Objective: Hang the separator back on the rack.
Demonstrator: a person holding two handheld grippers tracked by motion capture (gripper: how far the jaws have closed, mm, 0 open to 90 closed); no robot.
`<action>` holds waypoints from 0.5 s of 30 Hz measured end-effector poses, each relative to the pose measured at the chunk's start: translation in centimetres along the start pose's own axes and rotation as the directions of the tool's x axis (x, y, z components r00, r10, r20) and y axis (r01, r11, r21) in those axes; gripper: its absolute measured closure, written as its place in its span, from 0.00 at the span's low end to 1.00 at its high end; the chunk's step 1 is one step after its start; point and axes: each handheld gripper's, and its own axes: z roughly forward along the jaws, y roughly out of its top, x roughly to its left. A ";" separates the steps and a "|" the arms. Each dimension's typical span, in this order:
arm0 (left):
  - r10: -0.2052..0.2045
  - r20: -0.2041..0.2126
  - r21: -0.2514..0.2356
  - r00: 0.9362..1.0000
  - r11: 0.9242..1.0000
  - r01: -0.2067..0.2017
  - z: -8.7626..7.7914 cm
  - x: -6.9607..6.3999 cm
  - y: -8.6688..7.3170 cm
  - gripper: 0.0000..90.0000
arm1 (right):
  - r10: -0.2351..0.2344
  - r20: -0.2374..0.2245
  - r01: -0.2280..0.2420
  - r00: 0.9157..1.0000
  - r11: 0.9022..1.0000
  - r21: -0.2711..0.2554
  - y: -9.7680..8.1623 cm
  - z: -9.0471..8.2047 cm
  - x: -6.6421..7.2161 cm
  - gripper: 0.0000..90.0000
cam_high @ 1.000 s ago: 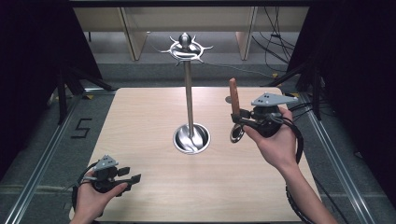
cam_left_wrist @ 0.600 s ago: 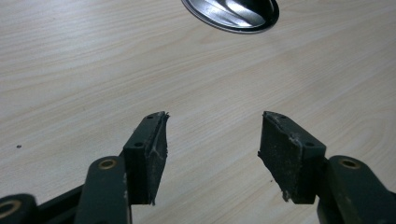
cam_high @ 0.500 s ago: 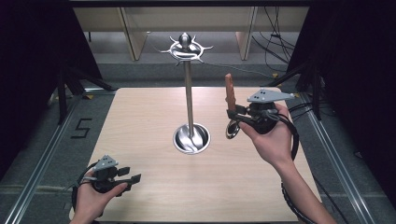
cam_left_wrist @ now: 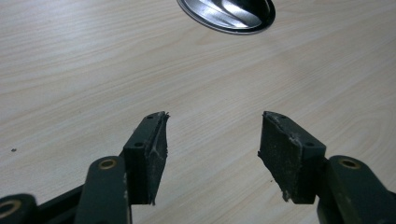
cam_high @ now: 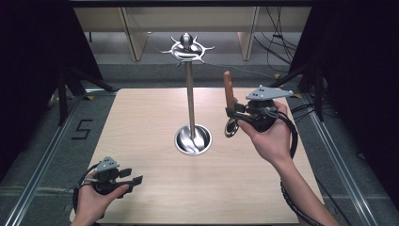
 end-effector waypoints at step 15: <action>-0.012 0.010 -0.009 1.000 1.000 0.012 0.4 -0.3 0.1 0.45 | 0.035 -0.030 -0.036 0.999 0.999 -0.012 0.3 0.6 0.4 0.77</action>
